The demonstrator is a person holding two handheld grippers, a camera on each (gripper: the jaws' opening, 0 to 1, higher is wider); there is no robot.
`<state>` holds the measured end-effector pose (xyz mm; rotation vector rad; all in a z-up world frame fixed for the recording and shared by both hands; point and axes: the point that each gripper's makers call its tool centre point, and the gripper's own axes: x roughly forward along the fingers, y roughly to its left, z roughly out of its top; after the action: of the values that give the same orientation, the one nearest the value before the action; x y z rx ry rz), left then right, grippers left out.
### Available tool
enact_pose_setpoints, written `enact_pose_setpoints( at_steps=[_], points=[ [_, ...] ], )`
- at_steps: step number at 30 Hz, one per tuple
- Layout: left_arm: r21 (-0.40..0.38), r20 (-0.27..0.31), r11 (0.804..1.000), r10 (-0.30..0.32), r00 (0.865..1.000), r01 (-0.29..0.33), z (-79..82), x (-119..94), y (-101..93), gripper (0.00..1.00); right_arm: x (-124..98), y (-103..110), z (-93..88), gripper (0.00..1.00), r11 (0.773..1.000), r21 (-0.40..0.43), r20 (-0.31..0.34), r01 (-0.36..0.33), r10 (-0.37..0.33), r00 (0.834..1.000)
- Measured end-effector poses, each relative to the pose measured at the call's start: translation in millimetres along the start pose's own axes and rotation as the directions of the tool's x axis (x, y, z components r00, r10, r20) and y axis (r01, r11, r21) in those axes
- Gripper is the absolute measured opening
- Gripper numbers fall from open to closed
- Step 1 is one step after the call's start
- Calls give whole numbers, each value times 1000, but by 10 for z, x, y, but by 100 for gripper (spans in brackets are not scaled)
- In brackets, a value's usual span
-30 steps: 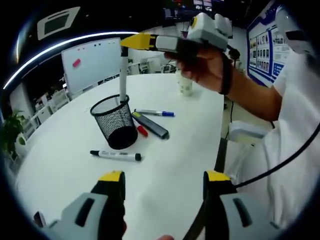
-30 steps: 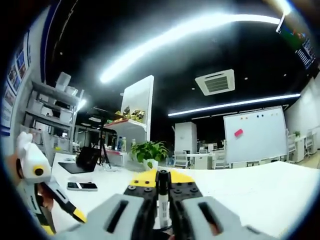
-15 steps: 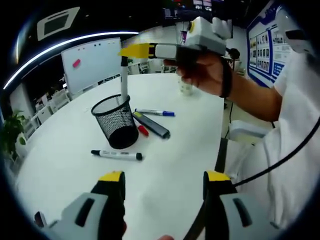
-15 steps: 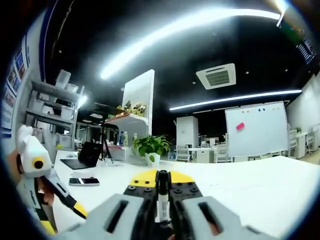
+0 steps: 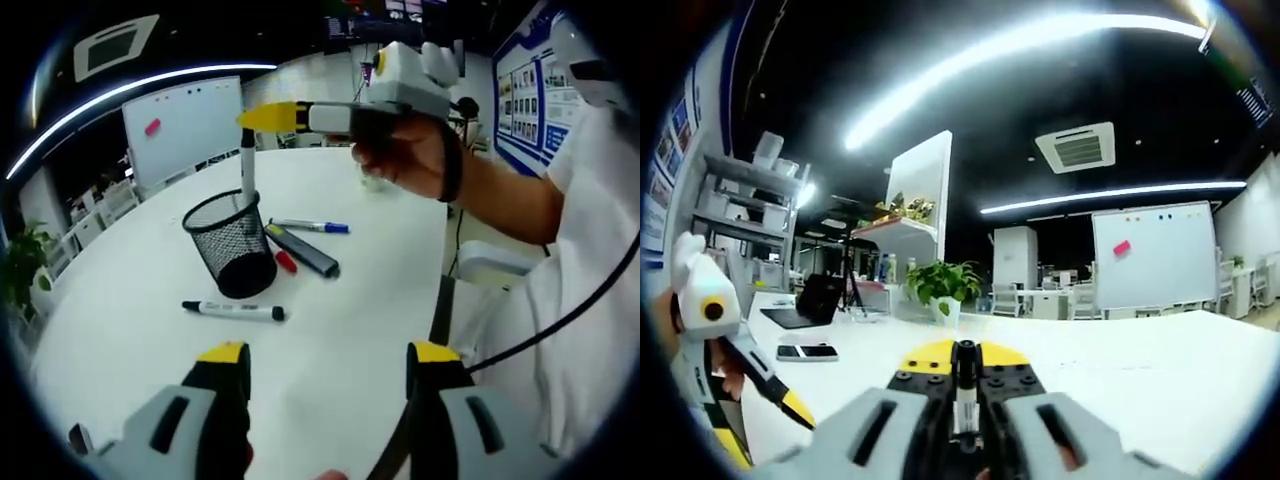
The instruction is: Place the scattered laser pointers and whiteboard markers into the pen holder and stack the scattered paper cups together
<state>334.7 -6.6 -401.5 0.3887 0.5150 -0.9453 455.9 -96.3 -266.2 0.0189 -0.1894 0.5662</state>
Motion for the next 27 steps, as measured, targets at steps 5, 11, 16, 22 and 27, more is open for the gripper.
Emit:
enact_pose_setpoints(
  at_steps=[5, 11, 16, 22, 27],
  points=[
    [-2, 2, 1000, 1, 1000, -1, 11, -9, 0, 64, 0, 20, -31, 8, 1000, 4, -10, -4, 4, 1000],
    [0, 4, 1000, 2, 1000, -2, 14, -13, 1, 64, 20, 54, -99, 8, 1000, 4, -31, -19, 19, 999],
    [-9, 12, 1000, -8, 1000, 8, 25, -8, -12, 64, 29, 60, -113, 8, 1000, 7, -40, -22, 23, 999],
    [-3, 17, 1000, -4, 1000, 4, 49, -31, -21, 64, 42, 93, -168, 8, 999, -14, -62, -30, 29, 998],
    [5, 19, 1000, -4, 1000, 4, 69, -41, -33, 64, 55, 109, -202, 8, 999, -40, -73, -31, 28, 997]
  ],
)
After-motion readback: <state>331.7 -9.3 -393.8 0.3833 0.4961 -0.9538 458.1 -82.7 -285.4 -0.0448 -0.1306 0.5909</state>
